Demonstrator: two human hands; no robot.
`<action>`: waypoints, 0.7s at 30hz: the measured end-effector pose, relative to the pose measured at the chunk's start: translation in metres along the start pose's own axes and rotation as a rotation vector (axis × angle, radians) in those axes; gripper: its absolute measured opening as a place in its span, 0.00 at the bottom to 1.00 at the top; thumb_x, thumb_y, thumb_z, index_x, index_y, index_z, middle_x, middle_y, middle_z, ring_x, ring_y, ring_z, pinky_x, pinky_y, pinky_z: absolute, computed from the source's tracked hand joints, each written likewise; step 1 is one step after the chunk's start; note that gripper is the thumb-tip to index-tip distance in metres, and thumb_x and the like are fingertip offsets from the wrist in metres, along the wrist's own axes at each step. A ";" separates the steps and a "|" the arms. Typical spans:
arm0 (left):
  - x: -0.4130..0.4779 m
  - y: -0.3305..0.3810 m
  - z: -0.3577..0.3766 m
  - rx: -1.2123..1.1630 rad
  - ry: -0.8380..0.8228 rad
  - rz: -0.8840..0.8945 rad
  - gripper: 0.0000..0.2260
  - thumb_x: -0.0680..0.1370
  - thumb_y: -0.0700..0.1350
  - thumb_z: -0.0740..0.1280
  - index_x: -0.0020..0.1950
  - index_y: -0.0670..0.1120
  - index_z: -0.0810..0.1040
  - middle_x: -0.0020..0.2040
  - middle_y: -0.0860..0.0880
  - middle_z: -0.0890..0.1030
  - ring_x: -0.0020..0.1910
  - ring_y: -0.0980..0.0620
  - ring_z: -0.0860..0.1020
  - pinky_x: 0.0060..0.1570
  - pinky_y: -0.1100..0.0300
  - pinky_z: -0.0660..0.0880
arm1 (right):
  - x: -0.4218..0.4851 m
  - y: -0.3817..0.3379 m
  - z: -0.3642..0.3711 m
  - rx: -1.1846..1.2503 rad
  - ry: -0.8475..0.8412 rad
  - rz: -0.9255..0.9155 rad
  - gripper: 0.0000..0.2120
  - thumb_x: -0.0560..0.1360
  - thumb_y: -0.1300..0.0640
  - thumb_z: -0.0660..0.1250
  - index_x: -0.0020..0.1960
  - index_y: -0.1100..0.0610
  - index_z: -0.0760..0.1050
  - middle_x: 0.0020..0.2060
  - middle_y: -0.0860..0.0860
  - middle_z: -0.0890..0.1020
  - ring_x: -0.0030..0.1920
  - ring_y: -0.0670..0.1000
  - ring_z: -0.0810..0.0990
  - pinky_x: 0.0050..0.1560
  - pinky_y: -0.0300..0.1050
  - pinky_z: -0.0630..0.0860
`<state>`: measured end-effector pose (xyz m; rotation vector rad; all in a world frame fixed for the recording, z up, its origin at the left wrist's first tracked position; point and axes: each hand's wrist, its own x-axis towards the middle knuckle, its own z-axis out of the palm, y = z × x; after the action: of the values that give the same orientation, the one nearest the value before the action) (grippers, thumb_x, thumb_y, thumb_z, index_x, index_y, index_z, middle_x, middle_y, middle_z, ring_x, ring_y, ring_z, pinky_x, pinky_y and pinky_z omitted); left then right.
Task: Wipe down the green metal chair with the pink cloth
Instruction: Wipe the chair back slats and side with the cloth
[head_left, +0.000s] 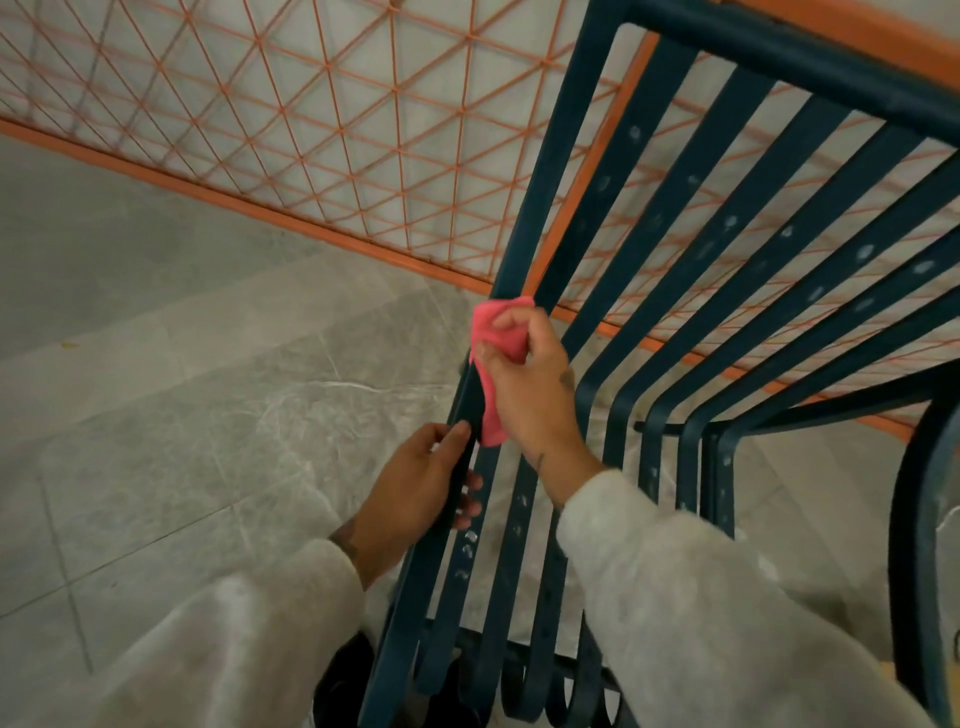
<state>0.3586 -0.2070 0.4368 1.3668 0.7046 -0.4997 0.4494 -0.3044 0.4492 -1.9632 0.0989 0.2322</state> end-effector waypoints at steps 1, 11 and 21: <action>0.001 -0.006 0.005 0.067 0.022 0.041 0.15 0.82 0.56 0.57 0.52 0.45 0.75 0.35 0.41 0.80 0.29 0.50 0.78 0.29 0.58 0.77 | 0.013 -0.009 -0.001 -0.016 0.023 -0.016 0.10 0.76 0.60 0.71 0.52 0.50 0.72 0.56 0.44 0.76 0.54 0.44 0.74 0.45 0.28 0.71; 0.007 -0.031 0.018 0.248 0.208 0.252 0.19 0.78 0.62 0.53 0.44 0.49 0.74 0.29 0.50 0.77 0.23 0.58 0.74 0.25 0.67 0.71 | 0.071 -0.052 -0.019 -0.155 0.177 -0.079 0.16 0.73 0.59 0.73 0.50 0.50 0.66 0.52 0.48 0.76 0.52 0.51 0.76 0.48 0.46 0.76; 0.009 -0.035 0.017 0.268 0.200 0.267 0.19 0.79 0.62 0.53 0.45 0.49 0.74 0.31 0.45 0.78 0.25 0.51 0.76 0.26 0.60 0.76 | 0.107 -0.101 -0.023 0.067 0.406 -0.333 0.15 0.74 0.64 0.71 0.54 0.57 0.67 0.50 0.49 0.75 0.47 0.42 0.76 0.39 0.27 0.73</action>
<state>0.3432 -0.2280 0.4072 1.7521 0.6181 -0.2514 0.5748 -0.2812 0.5264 -1.9013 0.0410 -0.3842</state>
